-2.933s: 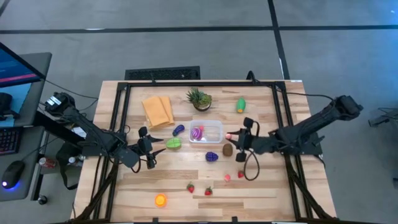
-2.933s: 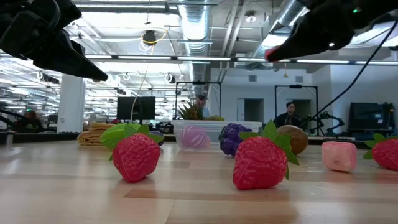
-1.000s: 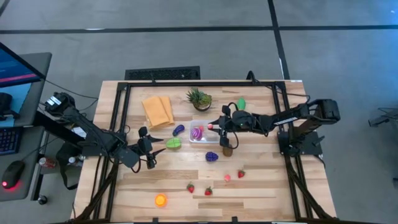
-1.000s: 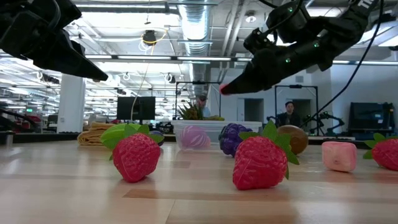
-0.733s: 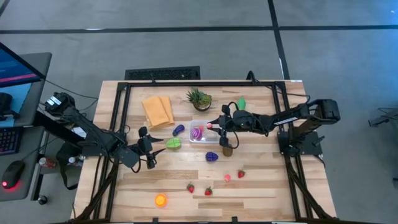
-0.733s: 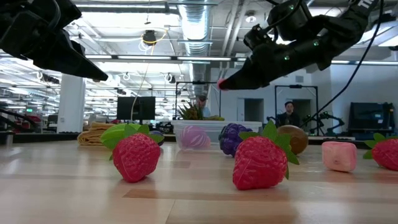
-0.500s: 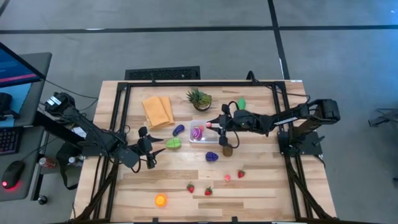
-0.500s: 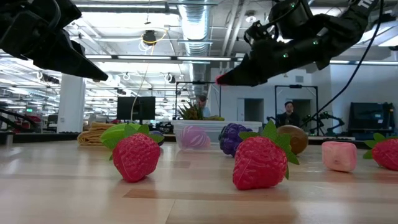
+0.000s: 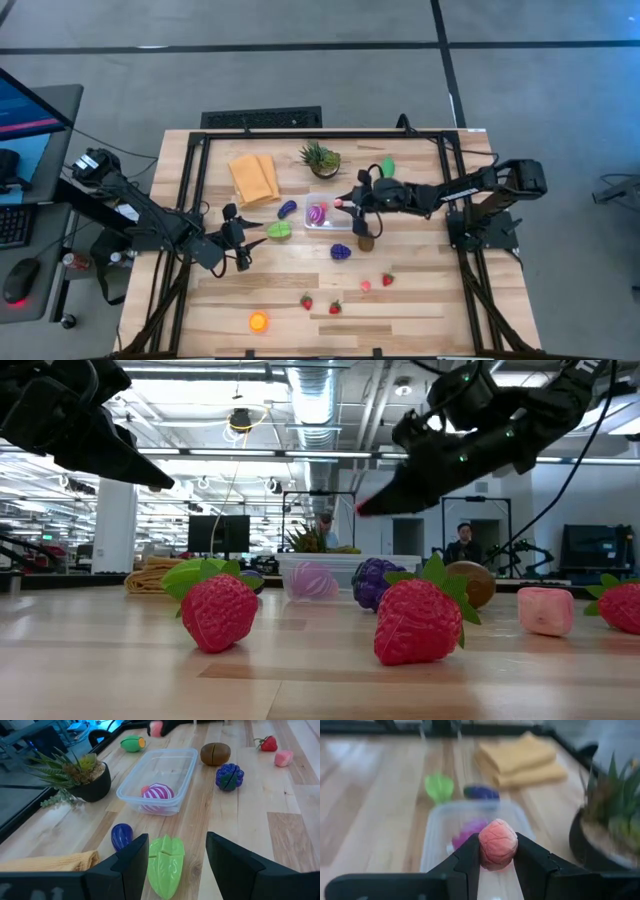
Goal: Pick and placing Produce into tupperware
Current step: Put the right pink peach into the transparent container, then put the green starfruit into the transparent container
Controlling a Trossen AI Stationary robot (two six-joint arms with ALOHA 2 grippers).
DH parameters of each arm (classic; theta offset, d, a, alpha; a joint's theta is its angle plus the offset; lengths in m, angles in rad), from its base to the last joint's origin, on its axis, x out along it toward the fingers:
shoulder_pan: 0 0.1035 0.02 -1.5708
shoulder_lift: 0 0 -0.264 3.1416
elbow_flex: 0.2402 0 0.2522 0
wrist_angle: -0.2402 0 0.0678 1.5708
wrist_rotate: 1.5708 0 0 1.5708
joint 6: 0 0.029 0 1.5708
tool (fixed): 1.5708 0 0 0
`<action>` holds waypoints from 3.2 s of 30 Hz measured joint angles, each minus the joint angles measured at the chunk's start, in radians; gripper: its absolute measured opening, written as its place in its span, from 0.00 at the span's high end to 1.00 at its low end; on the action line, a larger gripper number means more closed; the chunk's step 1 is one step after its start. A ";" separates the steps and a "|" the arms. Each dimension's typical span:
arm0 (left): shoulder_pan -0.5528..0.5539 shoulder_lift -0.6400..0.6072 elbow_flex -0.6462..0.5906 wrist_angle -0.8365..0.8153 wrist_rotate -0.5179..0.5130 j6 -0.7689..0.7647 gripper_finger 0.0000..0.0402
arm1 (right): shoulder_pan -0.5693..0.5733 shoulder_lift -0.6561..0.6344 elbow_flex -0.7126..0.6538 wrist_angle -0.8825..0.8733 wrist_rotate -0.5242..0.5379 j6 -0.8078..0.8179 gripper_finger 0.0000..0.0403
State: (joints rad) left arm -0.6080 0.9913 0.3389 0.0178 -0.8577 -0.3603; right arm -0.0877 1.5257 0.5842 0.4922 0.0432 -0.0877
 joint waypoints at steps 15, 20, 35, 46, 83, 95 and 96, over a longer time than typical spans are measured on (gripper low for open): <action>0.000 0.000 0.000 0.000 0.000 -0.001 0.53 | 0.001 0.000 0.000 -0.152 0.007 0.087 0.76; 0.000 0.000 0.000 0.000 0.000 -0.001 0.53 | 0.002 0.000 0.000 -0.155 0.007 0.091 0.76; 0.000 0.000 0.000 -0.006 0.013 -0.001 0.53 | -0.013 0.147 0.001 -0.043 0.010 0.087 0.76; 0.000 0.000 0.000 -0.008 0.004 0.001 0.53 | -0.014 0.113 0.000 -0.057 0.002 0.036 0.73; 0.000 0.010 0.000 -0.006 0.068 -0.033 0.53 | 0.160 -0.288 0.000 -0.286 0.008 -0.047 0.35; -0.001 0.010 0.000 -0.008 0.093 -0.047 0.53 | 0.275 -0.318 0.000 -0.372 0.106 -0.017 0.35; -0.001 0.010 0.000 -0.008 0.093 -0.048 0.53 | 0.278 -0.318 0.000 -0.383 0.115 -0.016 0.35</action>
State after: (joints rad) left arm -0.6090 1.0016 0.3389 0.0097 -0.7647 -0.4080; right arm 0.1901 1.2079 0.5838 0.1096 0.1584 -0.1038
